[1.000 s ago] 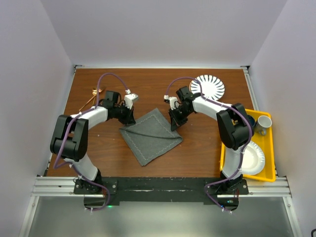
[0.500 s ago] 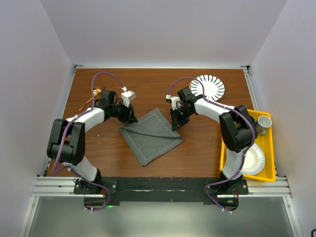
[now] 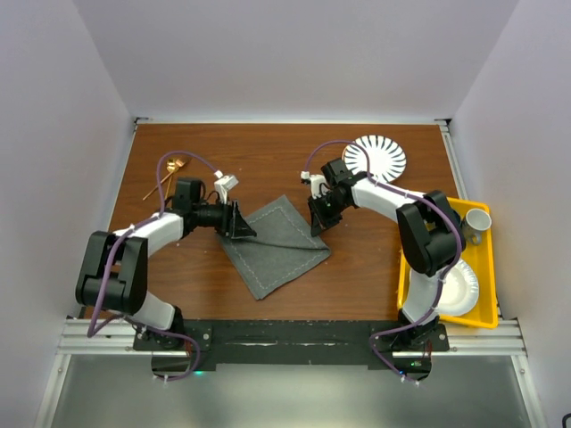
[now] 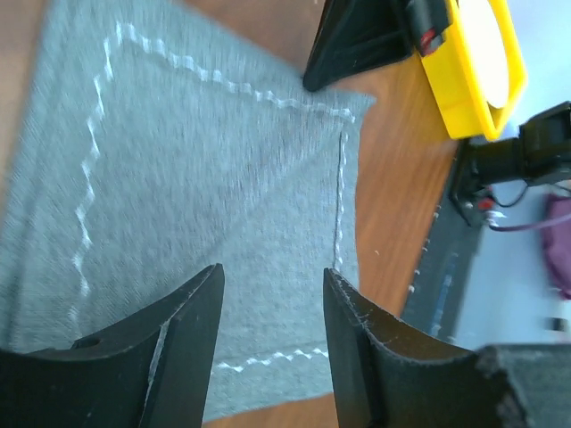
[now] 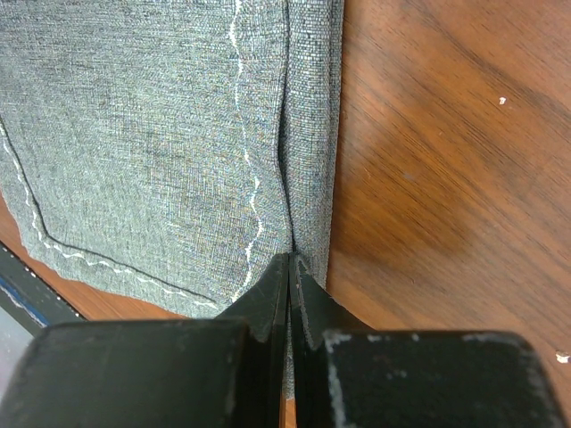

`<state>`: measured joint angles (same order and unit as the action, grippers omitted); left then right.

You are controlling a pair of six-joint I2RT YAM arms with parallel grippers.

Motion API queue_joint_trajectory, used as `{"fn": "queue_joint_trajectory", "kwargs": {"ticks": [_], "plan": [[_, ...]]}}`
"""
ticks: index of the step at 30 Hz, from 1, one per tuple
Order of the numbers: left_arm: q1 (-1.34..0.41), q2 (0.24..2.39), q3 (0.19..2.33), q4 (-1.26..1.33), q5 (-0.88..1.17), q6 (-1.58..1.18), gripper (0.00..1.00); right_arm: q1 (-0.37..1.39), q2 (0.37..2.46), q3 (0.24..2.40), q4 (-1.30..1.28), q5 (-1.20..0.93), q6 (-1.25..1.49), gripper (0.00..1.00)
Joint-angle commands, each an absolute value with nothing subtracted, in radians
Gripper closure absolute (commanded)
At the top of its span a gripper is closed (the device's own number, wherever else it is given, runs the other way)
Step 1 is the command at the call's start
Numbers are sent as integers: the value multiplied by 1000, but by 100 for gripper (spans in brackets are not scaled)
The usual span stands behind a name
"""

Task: Fold the napkin into a case and place the utensils inside
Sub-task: Smooth out the upper triangle-folded napkin at the center of the board.

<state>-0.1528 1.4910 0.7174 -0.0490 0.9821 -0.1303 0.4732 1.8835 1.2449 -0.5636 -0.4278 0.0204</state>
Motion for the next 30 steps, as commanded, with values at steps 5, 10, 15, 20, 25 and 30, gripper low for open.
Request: {"fn": "queue_joint_trajectory", "kwargs": {"ticks": [5,10,15,20,25,30], "plan": [[-146,1629,730,139,1006,-320,49,477,1847,1250,-548,-397,20,100],[-141,1689,756,106,986,-296,49,477,1844,1238,-543,-397,17,100],[-91,1782,761,52,936,-261,49,476,1842,1215,-532,-397,6,100],[-71,1855,733,126,953,-342,51,476,1839,1195,-509,-402,23,100],[-71,1913,752,86,940,-330,53,477,1841,1239,-563,-425,6,100],[-71,1919,764,58,922,-313,54,476,1747,1360,-649,-518,-29,61]]}}
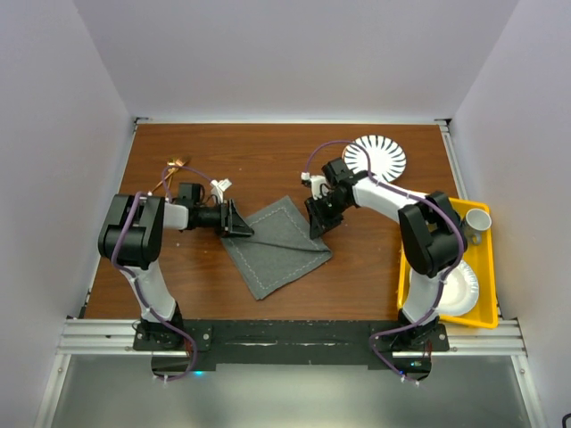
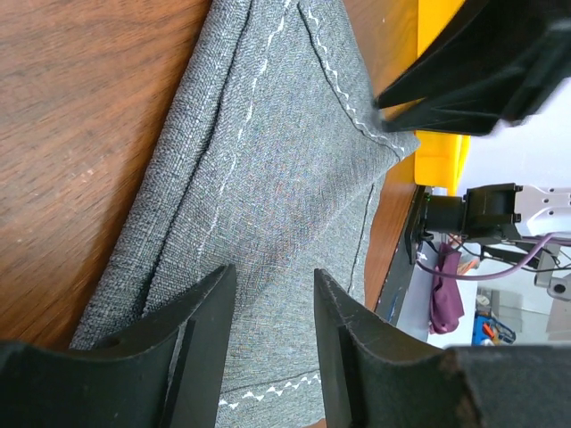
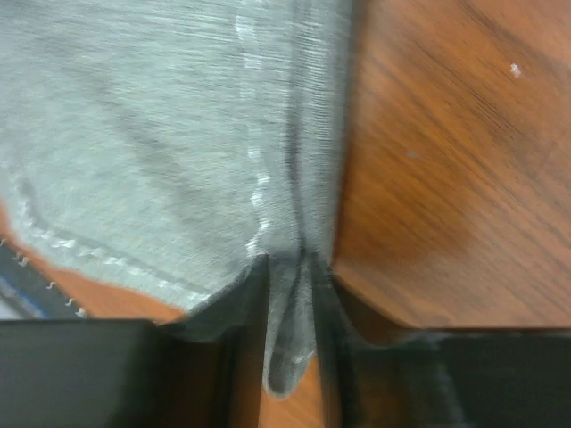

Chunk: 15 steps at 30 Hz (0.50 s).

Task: Fold the napkin into a case and place the utensils inside
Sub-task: Smooth out the upper triangle-folded napkin at the center of the board.

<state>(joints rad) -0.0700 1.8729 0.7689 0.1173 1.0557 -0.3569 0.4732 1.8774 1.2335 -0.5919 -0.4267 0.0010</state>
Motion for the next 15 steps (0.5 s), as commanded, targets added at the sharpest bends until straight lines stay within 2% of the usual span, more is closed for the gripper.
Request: {"fn": "queue_joint_trajectory", "kwargs": {"ticks": [1,2,5,15], "plan": [[-71,1919,765,58,920,-314,54,477,1738,1379,-653,-543,-20,56],[-71,1919,765,58,919,-313,54,477,1729,1394,-653,-567,-6,45],[-71,1924,767,60,917,-318,54,491,1712,1417,-603,-662,102,32],[-71,1925,770,37,910,-302,54,644,1805,1315,-301,-870,380,18]]}}
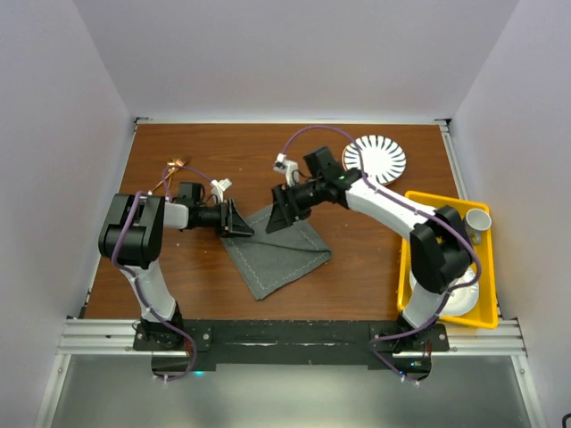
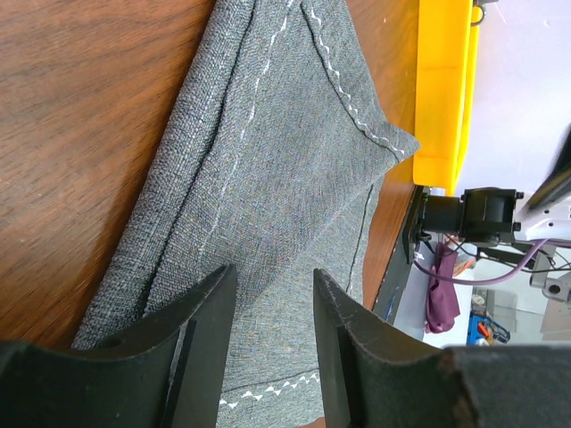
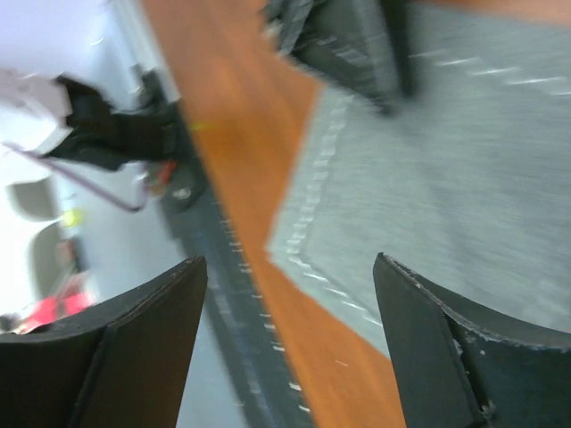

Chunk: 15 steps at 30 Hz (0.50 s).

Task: Fold the napkin into a case and place the utensils inside
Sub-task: Smooth out the upper triangle-folded napkin at the center of the board.

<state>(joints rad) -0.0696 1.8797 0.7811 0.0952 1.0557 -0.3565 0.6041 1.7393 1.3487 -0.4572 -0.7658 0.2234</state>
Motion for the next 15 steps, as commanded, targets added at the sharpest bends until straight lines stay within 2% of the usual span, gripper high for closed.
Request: {"fn": "queue_joint_trajectory", "kwargs": {"ticks": [1,7,15], "plan": [[-71,1925,770,35,910,-299,54,662,1824,1316,-278,-873,397,16],[-71,1939,767,37,907,-302,54,677,1946,1263,-98,-903,546,5],[-60,1970,775,26,902,-302,54,620,1997,1095,-94,-965,491,2]]}}
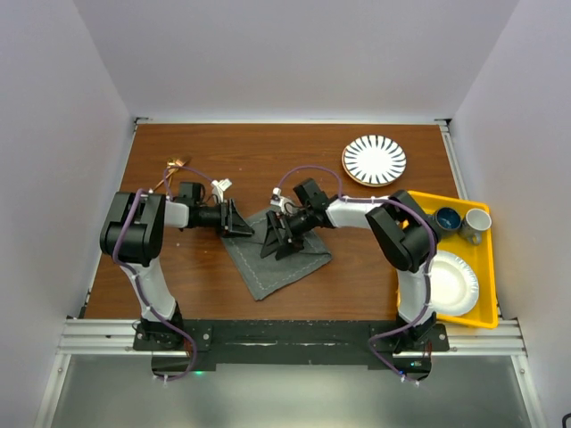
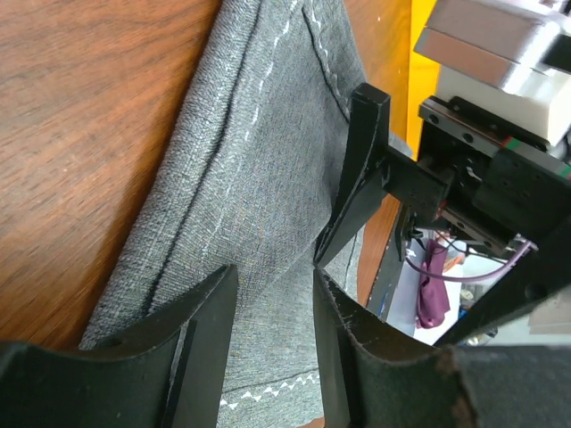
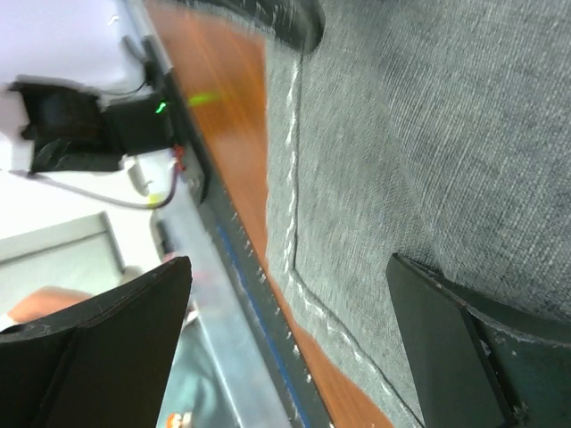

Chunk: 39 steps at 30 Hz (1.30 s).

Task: Fold the napkin into a case and place the utensils inside
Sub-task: Smooth out the upper triangle-folded napkin at the center of the board.

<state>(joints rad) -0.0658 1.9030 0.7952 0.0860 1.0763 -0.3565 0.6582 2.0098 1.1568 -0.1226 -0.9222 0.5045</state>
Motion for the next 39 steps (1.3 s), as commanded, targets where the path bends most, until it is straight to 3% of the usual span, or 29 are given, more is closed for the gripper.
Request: {"fn": "queue_joint_trajectory", "kwargs": {"ticks": [1,18,26,30,34,39], "plan": [[-58,1974,773,28,899,-299,54,608,1996,1083,-110,-969,467,2],[-40,1996,758,8,871,-272,57,443,2028,1017,-457,-1118,95,2],[-40,1996,764,2,885,-258,57,423,2120,1069,-512,-1175,43,4],[-41,1904,756,102,1024,-291,52,426,2065,1159,-438,-1172,159,5],[-81,1732,756,187,1104,-362,52,442,1953,1255,-411,-1181,287,12],[-213,1597,789,188,1057,-392,59,439,1813,1315,-564,-1114,262,48]]}}
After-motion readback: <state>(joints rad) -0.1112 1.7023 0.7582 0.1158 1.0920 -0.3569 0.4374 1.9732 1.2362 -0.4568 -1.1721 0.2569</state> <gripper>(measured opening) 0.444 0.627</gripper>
